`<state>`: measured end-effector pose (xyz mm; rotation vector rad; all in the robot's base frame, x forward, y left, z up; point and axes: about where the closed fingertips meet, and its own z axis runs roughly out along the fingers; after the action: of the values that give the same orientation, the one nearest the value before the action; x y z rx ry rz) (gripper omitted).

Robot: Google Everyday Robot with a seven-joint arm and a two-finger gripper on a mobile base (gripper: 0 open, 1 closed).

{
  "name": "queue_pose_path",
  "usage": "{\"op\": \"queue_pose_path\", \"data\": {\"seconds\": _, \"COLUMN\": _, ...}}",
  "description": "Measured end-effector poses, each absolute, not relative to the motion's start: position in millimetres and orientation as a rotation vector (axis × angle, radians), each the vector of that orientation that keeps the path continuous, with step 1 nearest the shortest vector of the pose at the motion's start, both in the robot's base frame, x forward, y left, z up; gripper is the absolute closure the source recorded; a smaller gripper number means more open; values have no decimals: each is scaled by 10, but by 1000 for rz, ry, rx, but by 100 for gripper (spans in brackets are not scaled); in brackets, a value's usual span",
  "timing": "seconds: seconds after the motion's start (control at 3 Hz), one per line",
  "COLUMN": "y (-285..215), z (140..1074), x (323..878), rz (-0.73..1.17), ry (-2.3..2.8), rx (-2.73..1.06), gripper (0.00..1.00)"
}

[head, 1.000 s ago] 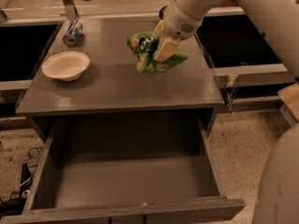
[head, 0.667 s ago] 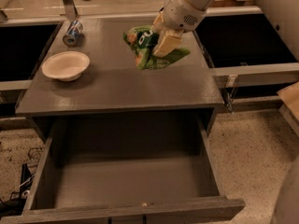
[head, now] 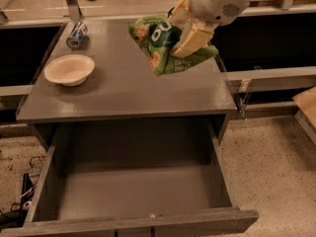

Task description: Place green rice chip bag into top drawer

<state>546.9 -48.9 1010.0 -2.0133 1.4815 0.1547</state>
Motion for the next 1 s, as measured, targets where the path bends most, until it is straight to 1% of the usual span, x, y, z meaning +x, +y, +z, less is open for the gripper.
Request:
{"op": "queue_pose_path", "data": {"seconds": 0.33, "y": -964, "z": 10206, "x": 4864, "rz": 126, "ry": 1436, "rx": -1966, "gripper": 100}}
{"op": "queue_pose_path", "data": {"seconds": 0.67, "y": -932, "z": 10225, "x": 4884, "rz": 122, "ry": 1436, "rx": -1967, "gripper": 100}}
{"op": "queue_pose_path", "data": {"seconds": 1.0, "y": -799, "z": 10029, "x": 4981, "rz": 147, "ry": 1399, "rx": -1958, "gripper": 100}}
